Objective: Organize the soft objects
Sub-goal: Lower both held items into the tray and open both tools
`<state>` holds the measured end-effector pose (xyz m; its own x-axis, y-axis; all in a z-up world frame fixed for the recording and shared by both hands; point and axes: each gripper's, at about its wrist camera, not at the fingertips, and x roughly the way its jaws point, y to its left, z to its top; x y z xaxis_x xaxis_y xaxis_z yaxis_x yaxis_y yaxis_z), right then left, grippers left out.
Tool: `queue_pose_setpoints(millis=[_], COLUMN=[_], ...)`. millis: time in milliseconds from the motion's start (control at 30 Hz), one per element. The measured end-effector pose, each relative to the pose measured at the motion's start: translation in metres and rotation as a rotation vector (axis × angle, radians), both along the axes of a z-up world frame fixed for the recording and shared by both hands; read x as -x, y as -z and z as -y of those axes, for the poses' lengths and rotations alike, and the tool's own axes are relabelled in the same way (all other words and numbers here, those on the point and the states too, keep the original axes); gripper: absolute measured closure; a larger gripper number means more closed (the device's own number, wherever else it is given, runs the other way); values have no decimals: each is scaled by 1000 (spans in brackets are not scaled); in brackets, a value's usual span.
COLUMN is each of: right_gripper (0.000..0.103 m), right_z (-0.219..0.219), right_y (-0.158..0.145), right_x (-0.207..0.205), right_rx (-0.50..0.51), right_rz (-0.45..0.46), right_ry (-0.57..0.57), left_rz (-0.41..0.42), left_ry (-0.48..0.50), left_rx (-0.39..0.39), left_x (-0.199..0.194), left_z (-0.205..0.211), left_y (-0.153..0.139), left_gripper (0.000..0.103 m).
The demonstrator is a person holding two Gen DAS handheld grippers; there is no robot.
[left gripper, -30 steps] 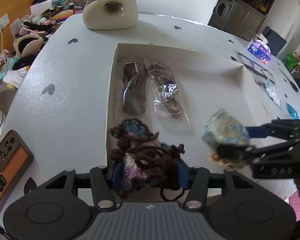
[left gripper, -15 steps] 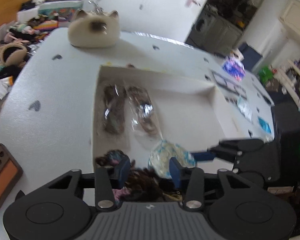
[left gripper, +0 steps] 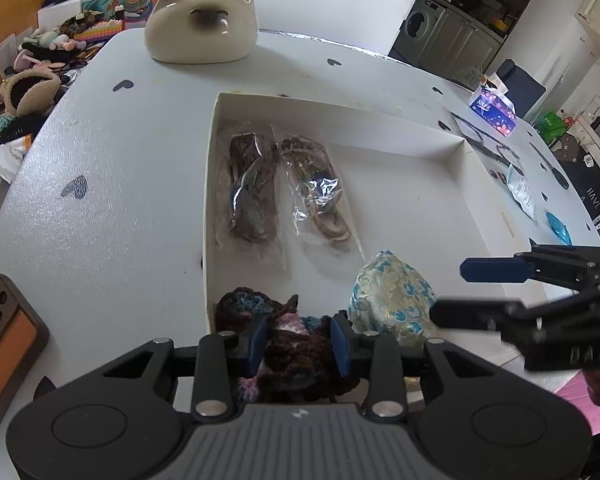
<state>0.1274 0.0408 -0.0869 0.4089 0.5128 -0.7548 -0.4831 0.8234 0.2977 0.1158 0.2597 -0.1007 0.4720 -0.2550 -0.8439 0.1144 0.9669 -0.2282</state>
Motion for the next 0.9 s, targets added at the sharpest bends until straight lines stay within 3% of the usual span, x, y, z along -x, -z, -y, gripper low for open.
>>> queue_pose_setpoints(millis=[100,167,267,400,900], right_gripper=[64,69,68,68,65], right_z=[-2,-8,-18,-27,5], right_y=[9,22,31,25,-17], right_x=[-9,-13,-12,-5,20], right_rx=[3,5,-15,18,45], right_rz=[-56,-113,-140,-109,46], right_ry=[26,13,-21,-63,-15], left_rz=[9,10,11,26,102], left_ry=[-2,-7,-21,-37,-32], left_rx=[-3,-2,0,6,39], left_x=[1,2,1,4,20], left_z=[1,1,0,-1,6], left_y=[-2,-1,-2,-7,-35], left_gripper=[68,68,68,68,66])
